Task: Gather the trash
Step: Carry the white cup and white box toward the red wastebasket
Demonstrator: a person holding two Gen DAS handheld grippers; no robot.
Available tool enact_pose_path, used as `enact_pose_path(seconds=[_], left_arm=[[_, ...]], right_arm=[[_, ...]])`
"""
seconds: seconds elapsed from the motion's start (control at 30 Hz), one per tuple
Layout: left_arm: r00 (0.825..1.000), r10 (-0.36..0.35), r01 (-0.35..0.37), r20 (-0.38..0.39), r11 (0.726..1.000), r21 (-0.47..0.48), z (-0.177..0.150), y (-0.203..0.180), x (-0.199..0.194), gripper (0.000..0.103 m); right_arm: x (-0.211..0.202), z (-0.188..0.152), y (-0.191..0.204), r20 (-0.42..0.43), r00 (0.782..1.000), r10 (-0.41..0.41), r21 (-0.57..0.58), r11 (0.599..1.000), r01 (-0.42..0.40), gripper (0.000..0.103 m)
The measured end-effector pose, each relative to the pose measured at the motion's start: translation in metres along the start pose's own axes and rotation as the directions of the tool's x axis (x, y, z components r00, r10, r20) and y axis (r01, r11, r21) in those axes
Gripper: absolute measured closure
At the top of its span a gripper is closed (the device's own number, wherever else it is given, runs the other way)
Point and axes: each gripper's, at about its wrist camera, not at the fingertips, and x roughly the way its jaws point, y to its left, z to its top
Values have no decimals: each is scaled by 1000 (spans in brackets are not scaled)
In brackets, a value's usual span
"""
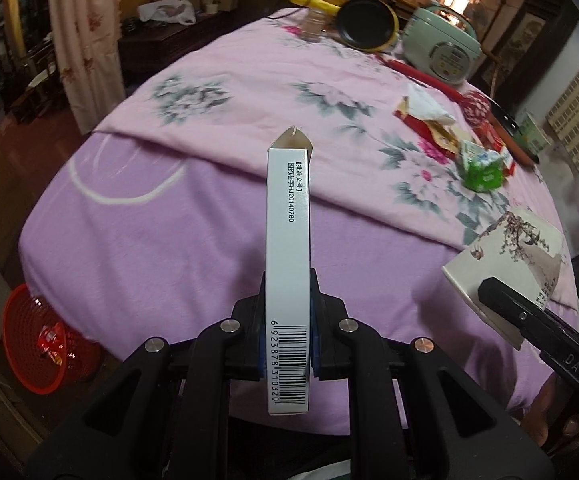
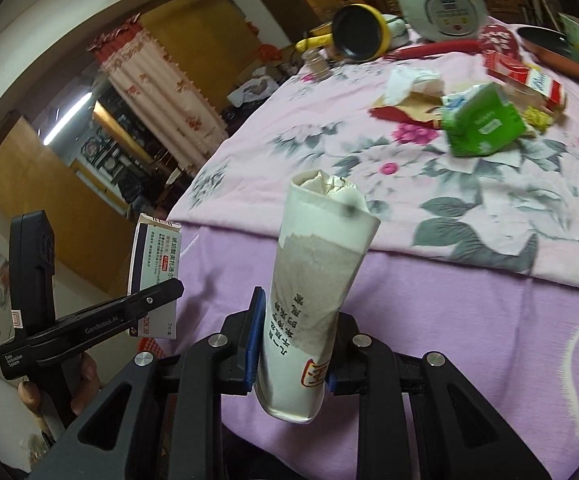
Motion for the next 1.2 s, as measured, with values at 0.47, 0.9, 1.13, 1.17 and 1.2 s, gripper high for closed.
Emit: enact_pose_path(seconds=[0.47, 0.9, 1.13, 1.17, 1.2], left_arm=[[994, 98, -89, 51, 985, -146, -27, 80, -34, 86], [977, 206, -172, 50, 910, -378, -67, 195, -68, 87], [964, 267, -233, -6, 831, -506, -97, 271, -69, 87], [961, 276, -245, -19, 818, -521, -102, 280, -66, 87], [959, 281, -255, -35, 804, -538, -107, 292, -63, 87]], right_arm=[[48, -8, 89, -124, 988, 93, -172, 979, -114, 78], [113, -34, 209, -300, 940, 164, -348, 899, -268, 78], [166, -70, 281, -428, 886, 178, -424, 826, -371, 78], [178, -78, 291, -455, 873, 175, -428, 816, -387, 78], [187, -81, 296, -471, 865, 172, -432, 811, -396, 78]])
